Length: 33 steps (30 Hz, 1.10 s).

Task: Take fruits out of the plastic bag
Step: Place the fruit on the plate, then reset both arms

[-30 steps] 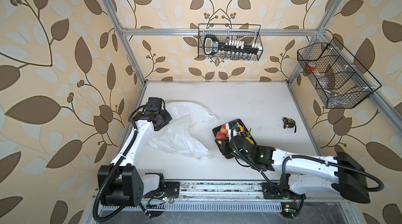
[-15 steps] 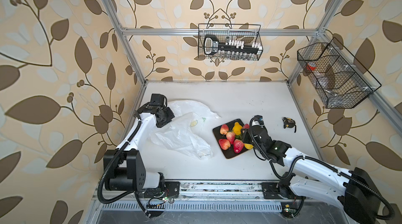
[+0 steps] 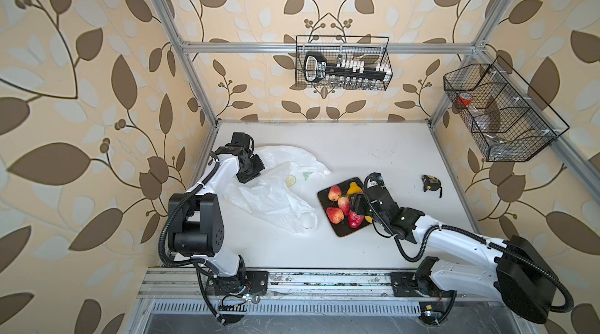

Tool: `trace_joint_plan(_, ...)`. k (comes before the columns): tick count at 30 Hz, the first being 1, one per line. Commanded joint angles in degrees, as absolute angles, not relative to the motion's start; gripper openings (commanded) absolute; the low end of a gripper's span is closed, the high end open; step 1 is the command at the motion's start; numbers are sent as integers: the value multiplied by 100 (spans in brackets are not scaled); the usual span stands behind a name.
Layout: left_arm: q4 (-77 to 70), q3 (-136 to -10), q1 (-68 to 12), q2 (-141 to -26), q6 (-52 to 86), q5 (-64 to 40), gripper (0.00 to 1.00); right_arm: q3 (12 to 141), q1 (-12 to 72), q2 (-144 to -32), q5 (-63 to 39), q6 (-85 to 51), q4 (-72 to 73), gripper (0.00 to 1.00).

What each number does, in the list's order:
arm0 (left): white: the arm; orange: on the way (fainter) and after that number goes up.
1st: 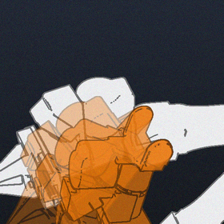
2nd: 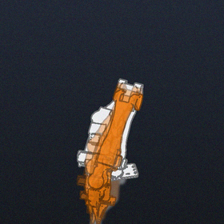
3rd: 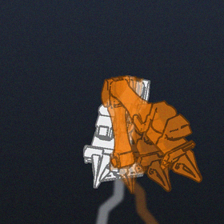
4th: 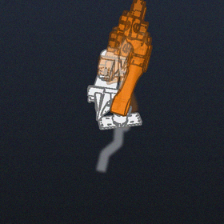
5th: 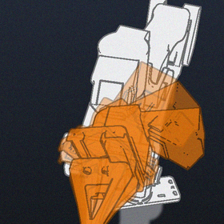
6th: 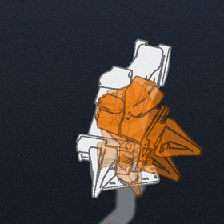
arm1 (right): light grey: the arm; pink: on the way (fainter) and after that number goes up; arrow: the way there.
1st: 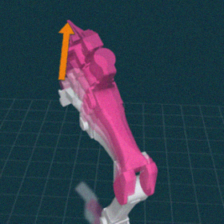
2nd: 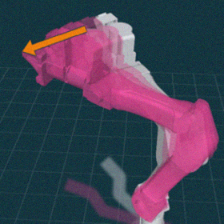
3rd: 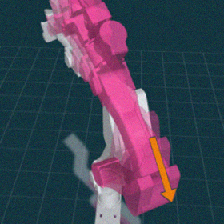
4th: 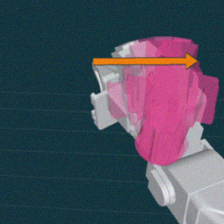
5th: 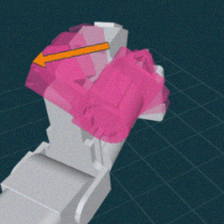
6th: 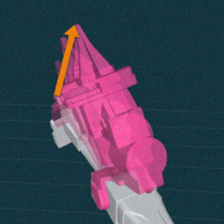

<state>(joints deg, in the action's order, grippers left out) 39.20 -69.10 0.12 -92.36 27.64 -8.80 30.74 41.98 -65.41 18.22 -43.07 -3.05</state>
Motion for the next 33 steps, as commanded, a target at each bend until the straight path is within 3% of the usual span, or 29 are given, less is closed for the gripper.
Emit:
trace_joint_plan(1, 3999, -7244, -86, -9406, 2578, -927, 11, 3082, 4189, -6200, 1943, -4247, -525, 72)
trace_joint_plan(3, 4016, -7366, -165, -9559, 2571, -892, 20, 3133, 4190, -5976, 2019, -4223, -688, 74)
trace_joint_plan(6, 4042, -7576, -284, -9758, 2556, -838, 46, 3229, 4170, -5676, 2164, -4185, -905, 77)
trace_joint_plan(8, 4071, -7730, -348, -9904, 2549, -831, 57, 3310, 4142, -5516, 2272, -4167, -1067, 78)
trace_joint_plan(17, 4234, -8102, -396, -9971, 2475, -581, 93, 3289, 3657, -5192, 2413, -4138, -1283, 78)
trace_joint_plan(20, 4312, -8204, -398, -9737, 2436, -490, 99, 3226, 3465, -5238, 2221, -4148, -1240, 78)
trace_joint_plan(25, 4574, -8527, -396, -9246, 2347, -372, 99, 3268, 3262, -5200, 2158, -4098, -1189, 78)
trace_joint_plan(33, 4795, -8074, -404, -7737, 2818, 376, 99, 3157, 2093, -5005, 1990, -3873, -902, 78)
